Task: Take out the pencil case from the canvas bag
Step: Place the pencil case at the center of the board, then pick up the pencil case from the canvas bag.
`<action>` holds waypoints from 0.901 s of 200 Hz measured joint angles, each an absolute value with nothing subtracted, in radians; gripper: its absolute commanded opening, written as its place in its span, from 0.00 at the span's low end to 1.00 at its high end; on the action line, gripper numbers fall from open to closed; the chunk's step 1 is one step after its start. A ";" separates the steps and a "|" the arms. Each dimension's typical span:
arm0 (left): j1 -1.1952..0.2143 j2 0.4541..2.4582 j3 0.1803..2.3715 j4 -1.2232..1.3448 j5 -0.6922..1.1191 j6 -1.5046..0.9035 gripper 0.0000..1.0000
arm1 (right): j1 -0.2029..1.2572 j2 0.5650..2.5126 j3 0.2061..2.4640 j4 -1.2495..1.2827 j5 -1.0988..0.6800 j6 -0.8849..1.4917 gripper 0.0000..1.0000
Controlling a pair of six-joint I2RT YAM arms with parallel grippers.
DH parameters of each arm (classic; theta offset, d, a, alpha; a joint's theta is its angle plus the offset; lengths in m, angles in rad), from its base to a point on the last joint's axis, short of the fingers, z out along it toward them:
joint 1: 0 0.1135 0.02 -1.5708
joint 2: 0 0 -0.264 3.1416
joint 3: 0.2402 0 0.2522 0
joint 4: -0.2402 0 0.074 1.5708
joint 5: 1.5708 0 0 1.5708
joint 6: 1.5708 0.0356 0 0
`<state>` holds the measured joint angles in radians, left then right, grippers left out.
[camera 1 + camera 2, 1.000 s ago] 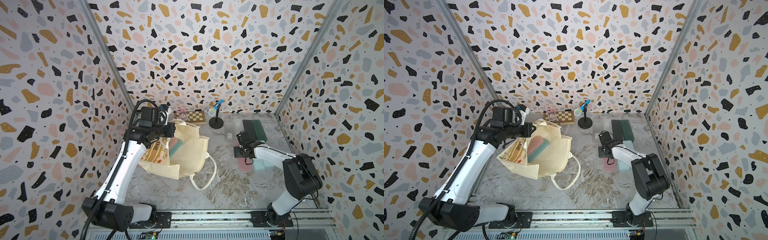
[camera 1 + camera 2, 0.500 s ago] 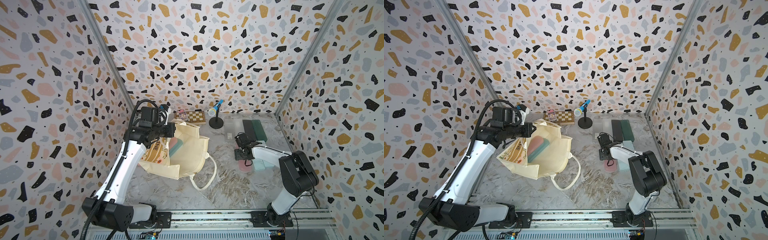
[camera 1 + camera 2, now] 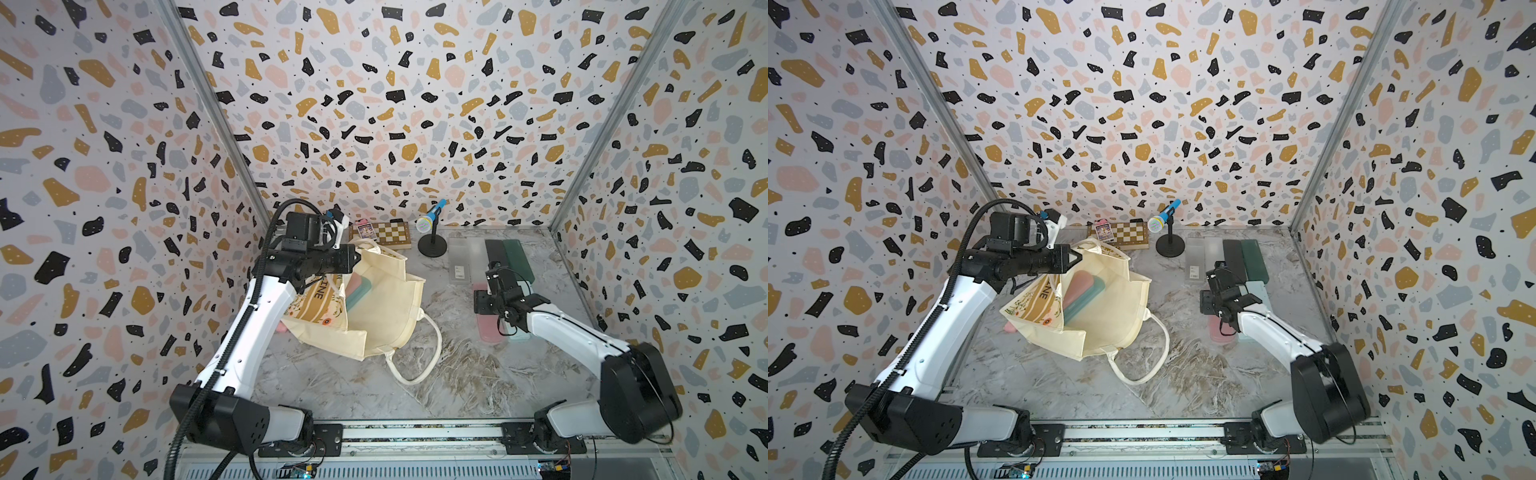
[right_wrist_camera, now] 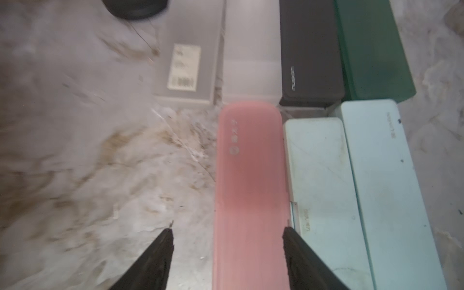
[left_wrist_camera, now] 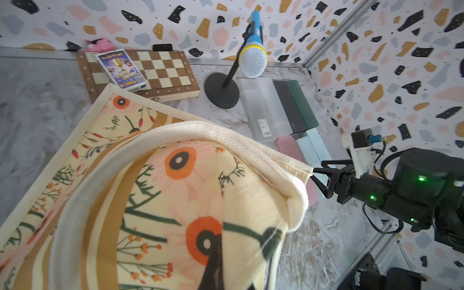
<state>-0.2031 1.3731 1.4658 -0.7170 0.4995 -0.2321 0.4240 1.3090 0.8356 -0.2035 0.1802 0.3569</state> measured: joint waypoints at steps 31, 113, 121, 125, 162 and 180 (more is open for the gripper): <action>-0.203 1.402 1.466 -0.688 0.608 -0.252 0.00 | 0.529 1.151 0.807 -0.120 0.130 0.337 0.71; -0.223 1.439 1.466 -0.654 0.688 -0.303 0.00 | 0.978 0.986 0.720 0.044 0.055 0.252 0.70; -0.229 1.439 1.466 -0.654 0.682 -0.305 0.00 | 1.016 0.997 0.720 0.062 0.054 0.244 0.70; -0.233 1.439 1.466 -0.654 0.679 -0.306 0.00 | 1.032 1.004 0.720 0.068 0.055 0.242 0.69; -0.247 1.439 1.466 -0.654 0.666 -0.307 0.00 | 1.108 1.161 0.725 0.108 0.073 0.226 0.65; -0.247 1.439 1.466 -0.653 0.665 -0.307 0.00 | 1.111 1.250 0.727 0.112 0.082 0.225 0.64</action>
<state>-0.2474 1.4387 1.4658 -0.6533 0.6651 -0.3073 1.1107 1.2495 0.7273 0.1120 0.0822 0.2249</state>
